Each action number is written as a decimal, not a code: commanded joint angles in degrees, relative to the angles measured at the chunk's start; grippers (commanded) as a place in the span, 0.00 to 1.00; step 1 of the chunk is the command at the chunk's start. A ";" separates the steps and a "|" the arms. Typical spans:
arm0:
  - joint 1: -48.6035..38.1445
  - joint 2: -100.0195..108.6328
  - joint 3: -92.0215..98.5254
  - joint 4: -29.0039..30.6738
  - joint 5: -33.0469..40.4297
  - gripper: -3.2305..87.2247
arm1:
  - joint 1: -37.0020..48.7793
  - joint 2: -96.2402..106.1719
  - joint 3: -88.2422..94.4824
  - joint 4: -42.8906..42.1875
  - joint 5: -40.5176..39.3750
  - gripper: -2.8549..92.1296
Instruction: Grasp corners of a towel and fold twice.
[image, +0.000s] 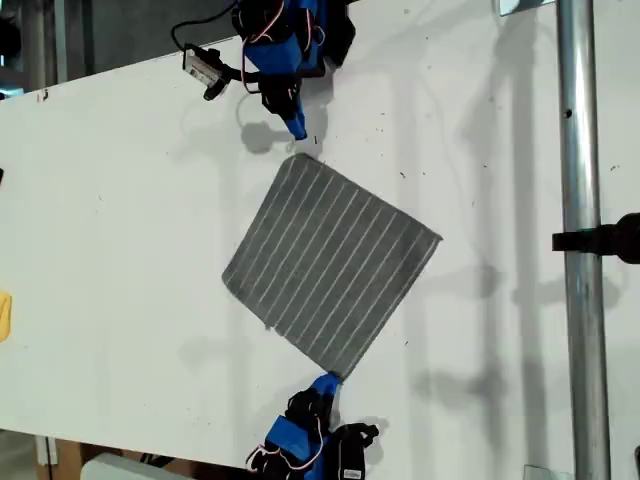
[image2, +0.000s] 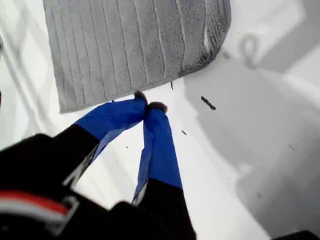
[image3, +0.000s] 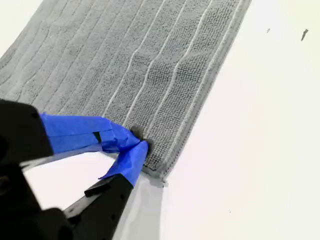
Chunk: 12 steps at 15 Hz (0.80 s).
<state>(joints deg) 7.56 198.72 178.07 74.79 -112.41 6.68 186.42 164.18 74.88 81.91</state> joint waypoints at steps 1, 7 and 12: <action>0.00 0.26 -1.49 -0.18 -0.09 0.00 | -0.97 -8.70 -11.07 -1.85 -0.09 0.03; -0.18 -0.62 -11.51 2.37 3.25 0.00 | -6.42 -29.71 -27.77 -6.24 -1.14 0.03; -0.79 -27.42 -38.32 6.68 10.72 0.00 | -13.97 -65.57 -66.80 3.87 -6.06 0.03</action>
<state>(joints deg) 7.56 177.71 149.59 79.80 -103.62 -5.10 130.69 113.38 75.59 77.78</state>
